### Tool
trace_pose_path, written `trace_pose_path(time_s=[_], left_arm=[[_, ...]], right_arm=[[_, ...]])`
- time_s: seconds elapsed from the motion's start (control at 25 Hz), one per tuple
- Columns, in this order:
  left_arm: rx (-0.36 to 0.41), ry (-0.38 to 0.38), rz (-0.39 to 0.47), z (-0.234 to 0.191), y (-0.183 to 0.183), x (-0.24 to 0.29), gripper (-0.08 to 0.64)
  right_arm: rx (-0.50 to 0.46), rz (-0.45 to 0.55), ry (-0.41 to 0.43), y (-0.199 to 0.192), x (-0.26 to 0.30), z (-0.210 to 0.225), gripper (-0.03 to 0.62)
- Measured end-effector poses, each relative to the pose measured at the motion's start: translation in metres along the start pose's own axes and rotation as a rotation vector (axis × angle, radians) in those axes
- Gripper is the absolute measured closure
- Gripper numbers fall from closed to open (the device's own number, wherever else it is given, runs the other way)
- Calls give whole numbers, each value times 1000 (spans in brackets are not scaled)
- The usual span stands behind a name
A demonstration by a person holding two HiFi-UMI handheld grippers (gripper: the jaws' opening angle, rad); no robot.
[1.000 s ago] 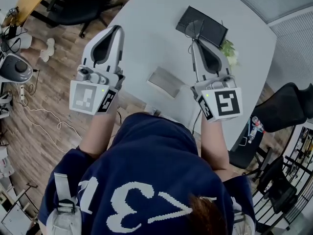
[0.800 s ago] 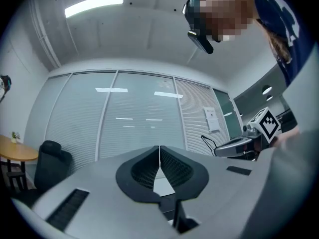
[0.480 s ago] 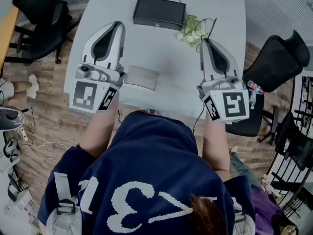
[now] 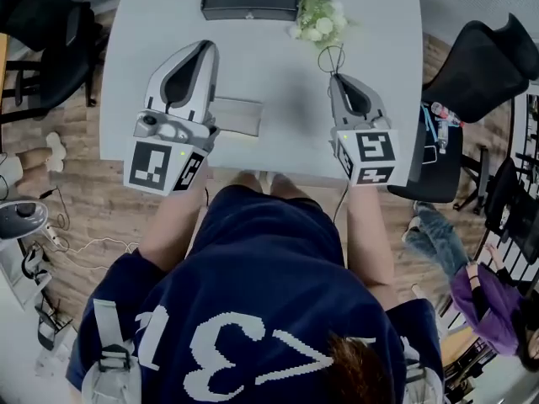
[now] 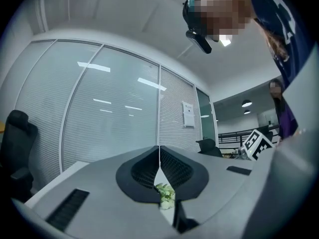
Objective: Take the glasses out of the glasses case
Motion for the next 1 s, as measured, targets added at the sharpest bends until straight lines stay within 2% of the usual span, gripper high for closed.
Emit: trace_pose_path(time_s=[0.2,0.36,0.48,0.6,0.68,0.8,1.0], left_arm=[[-23,-15,-65,12,-29,-5,540],[-46,-20,-108,14,-34,-6,540],[-50,-18,-128,19,-38,-8,540],[-36,-12,-133,20,-54,-12,540],[-34,-12,-127,17,-54,-18,540],[-31,-18,-105,12,-44,-22,540],[-3,-30,-45,14,-16,-19,540]], right_arm=[[54,-236,21,-98,23,-4,566],[84,-387,29,-143,26,-8,566],[100,-453,36,-171,27,-9,566],[111,-468,41,-194,37,-15,563],[108,-461,34,-192,37,-20,558],[98,-415,14,-167,31,-19,548],[97,-207,-48,-90,9,5,561]])
Point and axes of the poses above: the fingertips, and each gripper's own axes: x forward along the fingers, z to its right, y out of its top, the point moved 2 cm from there along -x, backward along the fingers, and after that the axes turned 5 degrees about -z, right-handed, at the moved point
